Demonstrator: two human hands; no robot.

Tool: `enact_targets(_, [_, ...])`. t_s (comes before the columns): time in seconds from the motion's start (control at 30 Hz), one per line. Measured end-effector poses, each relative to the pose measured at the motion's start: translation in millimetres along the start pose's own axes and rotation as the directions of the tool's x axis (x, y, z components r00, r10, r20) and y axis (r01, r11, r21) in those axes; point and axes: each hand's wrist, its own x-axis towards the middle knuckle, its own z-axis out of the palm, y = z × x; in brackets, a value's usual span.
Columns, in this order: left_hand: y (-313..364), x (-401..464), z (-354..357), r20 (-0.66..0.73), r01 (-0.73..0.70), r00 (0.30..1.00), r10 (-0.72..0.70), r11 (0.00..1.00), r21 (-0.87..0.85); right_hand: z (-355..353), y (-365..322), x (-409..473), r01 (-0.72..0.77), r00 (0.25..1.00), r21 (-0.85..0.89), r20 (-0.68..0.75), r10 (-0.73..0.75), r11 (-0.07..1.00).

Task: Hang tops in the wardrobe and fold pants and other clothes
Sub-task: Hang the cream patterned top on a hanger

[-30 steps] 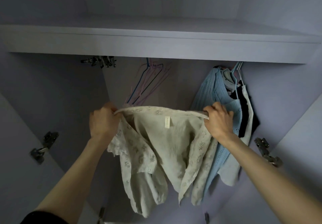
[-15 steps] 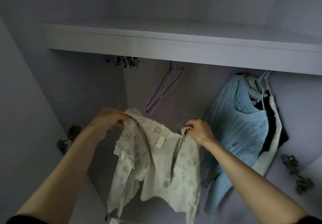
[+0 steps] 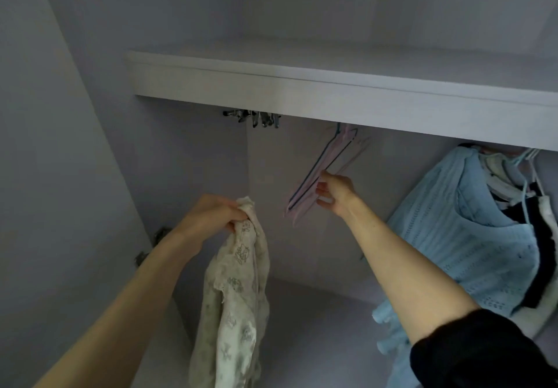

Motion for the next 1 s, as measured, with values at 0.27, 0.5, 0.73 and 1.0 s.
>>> enact_targets(0.27, [-6,9,-2,0.018,-0.036,0.999,0.035,0.999,0.026,0,-6,4,-0.076,0.986,0.209,0.162,0.042,0.975])
enact_targets(0.5, [-2,9,-2,0.004,-0.049,0.999,0.049,0.999,0.003,12,-15,9,-0.081,0.988,0.101,0.140,0.066,0.992])
enact_targets(0.73, [-7,6,-13,-0.019,-0.038,0.999,0.039,0.999,0.027,20,-14,20,0.124,0.975,0.083,-0.194,-0.106,0.989])
enact_targets(1.0, [-12,10,8,-0.037,-0.065,0.997,0.070,0.990,0.126,-37,-7,10,0.345,0.897,0.015,-0.301,-0.325,0.939])
